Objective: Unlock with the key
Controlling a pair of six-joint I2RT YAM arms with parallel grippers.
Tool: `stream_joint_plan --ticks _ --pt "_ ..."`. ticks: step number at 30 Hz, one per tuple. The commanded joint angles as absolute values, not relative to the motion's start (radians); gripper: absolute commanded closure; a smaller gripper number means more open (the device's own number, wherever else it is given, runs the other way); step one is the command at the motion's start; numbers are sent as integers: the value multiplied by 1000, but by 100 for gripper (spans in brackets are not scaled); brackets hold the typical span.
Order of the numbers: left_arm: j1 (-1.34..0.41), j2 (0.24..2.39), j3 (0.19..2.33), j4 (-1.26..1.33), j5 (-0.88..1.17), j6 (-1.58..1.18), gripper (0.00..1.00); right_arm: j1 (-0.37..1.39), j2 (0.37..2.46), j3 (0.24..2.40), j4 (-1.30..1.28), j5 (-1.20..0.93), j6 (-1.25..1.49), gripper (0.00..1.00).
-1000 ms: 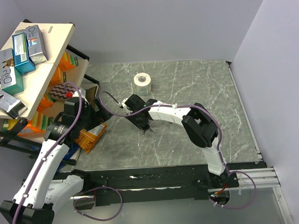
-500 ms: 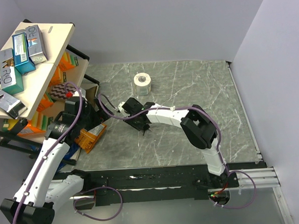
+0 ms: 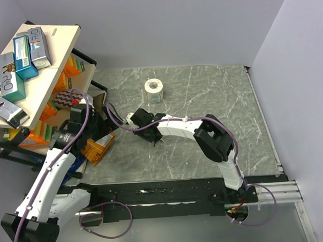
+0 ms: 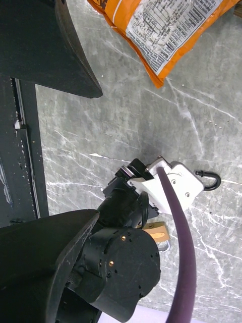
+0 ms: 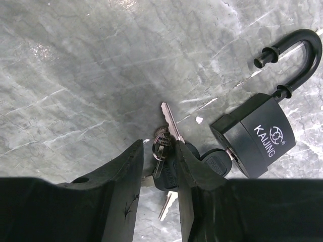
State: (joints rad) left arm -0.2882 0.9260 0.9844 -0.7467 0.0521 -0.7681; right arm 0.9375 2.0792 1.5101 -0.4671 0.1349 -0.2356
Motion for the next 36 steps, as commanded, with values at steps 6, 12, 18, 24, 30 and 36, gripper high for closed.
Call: stream_joint_plan --ticks 6,12,18,24,30,36 --pt "-284 937 997 -726 84 -761 4 966 2092 1489 -439 172 -278 63" --pt "-282 942 1000 -729 84 -761 4 966 2121 1491 -449 239 -250 66" --pt "-279 940 999 -730 81 -762 4 966 2109 1459 -469 195 -213 75" --pt "-276 948 999 -723 80 -764 4 1005 2057 1411 -477 109 -186 90" --pt "-273 956 999 -719 81 -765 4 1055 2020 1391 -476 66 -132 92" --pt "-270 962 1000 -713 86 -770 4 1071 1993 1393 -454 8 -43 93"
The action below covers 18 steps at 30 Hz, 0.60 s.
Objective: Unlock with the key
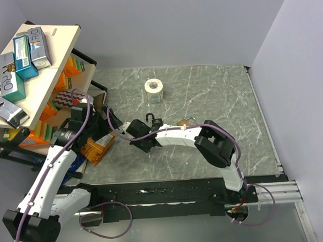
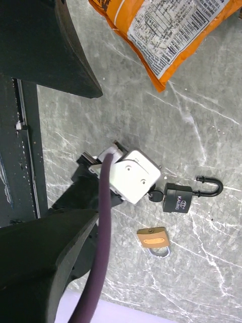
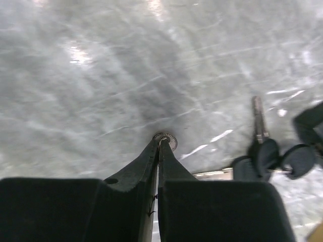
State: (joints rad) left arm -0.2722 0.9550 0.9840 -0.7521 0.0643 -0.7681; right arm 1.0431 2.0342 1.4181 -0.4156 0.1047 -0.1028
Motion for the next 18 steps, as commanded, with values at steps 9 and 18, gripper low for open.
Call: stream_joint_plan --ticks 9,18 --pt "-267 960 1019 -715 78 -773 4 1020 1927 1370 -446 -18 60 100" --pt "-265 965 1049 -675 107 -785 4 853 1686 1269 -452 -130 213 100"
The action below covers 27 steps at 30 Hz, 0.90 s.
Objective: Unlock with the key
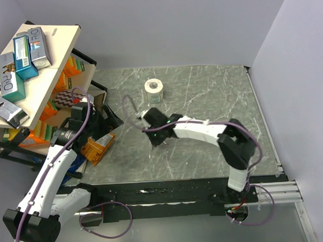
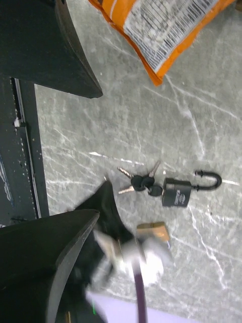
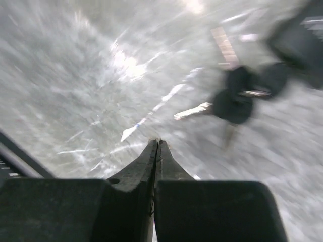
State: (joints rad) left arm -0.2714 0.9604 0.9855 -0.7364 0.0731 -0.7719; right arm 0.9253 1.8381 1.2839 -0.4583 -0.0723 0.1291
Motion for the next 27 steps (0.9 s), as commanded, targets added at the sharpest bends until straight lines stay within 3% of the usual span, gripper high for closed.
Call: stream_joint_plan --ticks 1,10,18,23,27 --pt "-265 977 1057 -670 115 -790 4 842 1668 1267 -460 -133 219 100" --pt "-265 979 989 -326 452 -830 4 707 1508 1344 -535 -274 314 100" --pt "-267 1011 945 -8 718 -939 4 612 1378 1393 -402 -508 520 100" --pt "-278 1017 894 200 796 -1003 4 586 1351 1440 -371 -580 603 100" --pt "-322 1026 905 219 779 -950 4 577 1355 1494 -396 -595 672 100"
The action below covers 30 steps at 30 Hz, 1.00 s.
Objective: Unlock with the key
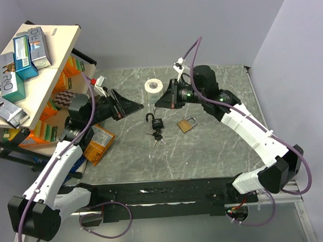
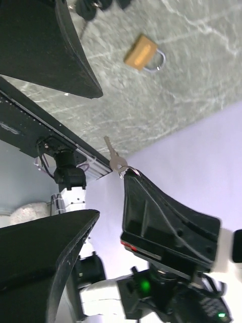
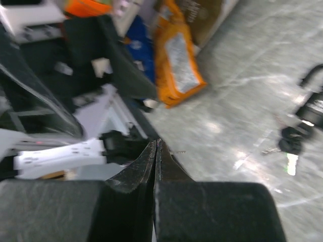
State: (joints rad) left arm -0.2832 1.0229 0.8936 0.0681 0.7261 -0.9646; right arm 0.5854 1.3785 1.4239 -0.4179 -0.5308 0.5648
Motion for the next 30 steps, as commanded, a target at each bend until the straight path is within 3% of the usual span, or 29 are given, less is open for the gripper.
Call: stream_joint_plan --ticks 1,12,18,26,30 --pt "-336 1029 916 216 769 -931 4 577 1356 1511 -408 -594 683 100" --pt "-437 1068 928 298 719 -850 4 561 1356 1545 -408 -601 796 100" --pt "-483 1091 992 215 623 -764 2 560 1344 1526 -391 -603 844 100" --pt "-522 1083 1012 147 532 -712 21 552 1324 1505 -377 -600 900 100" --pt "-526 1092 1028 127 538 -703 39 548 1310 1480 -364 -594 930 100"
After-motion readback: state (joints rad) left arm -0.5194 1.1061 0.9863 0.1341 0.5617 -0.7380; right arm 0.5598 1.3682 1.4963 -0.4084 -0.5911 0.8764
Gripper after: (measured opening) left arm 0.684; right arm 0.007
